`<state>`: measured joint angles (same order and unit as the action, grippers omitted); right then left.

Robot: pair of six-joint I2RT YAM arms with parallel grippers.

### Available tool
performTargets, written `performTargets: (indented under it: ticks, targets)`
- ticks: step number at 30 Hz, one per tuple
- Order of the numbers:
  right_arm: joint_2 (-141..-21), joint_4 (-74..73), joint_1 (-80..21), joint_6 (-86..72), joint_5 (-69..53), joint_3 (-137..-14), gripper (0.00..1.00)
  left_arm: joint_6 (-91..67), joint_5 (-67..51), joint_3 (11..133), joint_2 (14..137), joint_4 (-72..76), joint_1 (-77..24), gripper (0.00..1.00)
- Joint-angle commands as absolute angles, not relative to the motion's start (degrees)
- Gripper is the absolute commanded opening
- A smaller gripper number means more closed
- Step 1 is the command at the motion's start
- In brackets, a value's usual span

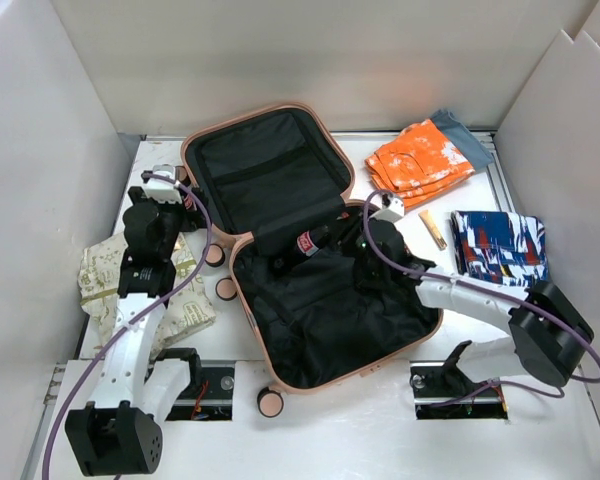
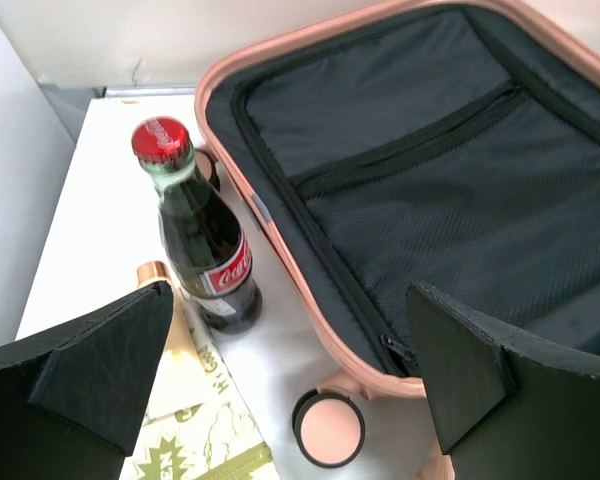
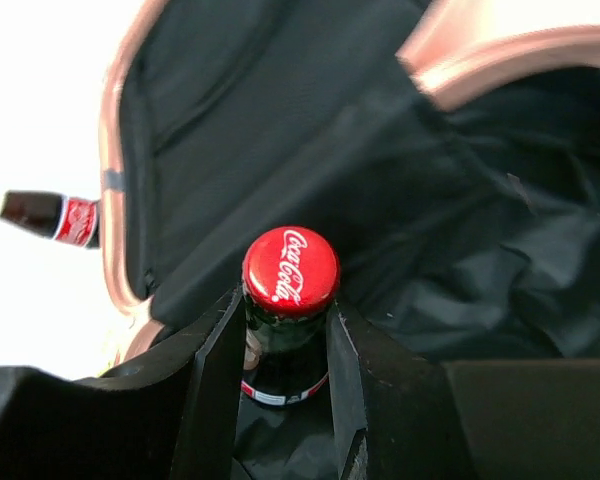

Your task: Pack the luggage

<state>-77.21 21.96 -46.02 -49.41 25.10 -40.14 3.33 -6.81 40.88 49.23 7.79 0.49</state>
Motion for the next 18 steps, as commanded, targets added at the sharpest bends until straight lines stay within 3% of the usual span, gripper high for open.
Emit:
performTargets:
  ticks: [1,4,9,12,15,17,18]
  targets:
    - [-76.4,11.3,-42.9,-55.0,21.3,-43.0,0.09,3.0,-5.5,39.8,47.7,10.2,0.6,1.0]
    - [-80.4,11.3,-38.1,-52.6,17.1,-43.3,0.16,3.0,-5.5,39.2,47.7,9.0,0.6,1.0]
    - [-88.7,11.3,-30.6,-44.6,5.9,-47.5,0.13,3.0,-5.5,39.8,48.2,8.4,1.1,1.0]
    - [-92.5,11.9,-28.6,-46.3,-1.5,-48.9,0.19,3.0,-5.0,40.4,48.3,7.8,1.1,1.0]
    - [-93.6,11.9,-28.6,-47.6,-4.9,-48.9,0.34,3.0,-3.4,41.1,48.8,6.6,1.7,1.0]
    - [-93.6,11.9,-28.6,-51.4,-6.8,-48.9,0.61,2.4,-2.2,41.7,48.8,5.5,2.8,1.0]
    - [-93.6,11.9,-28.6,-51.4,-6.8,-48.9,0.61,2.4,-2.2,41.7,48.8,5.5,2.8,1.0]
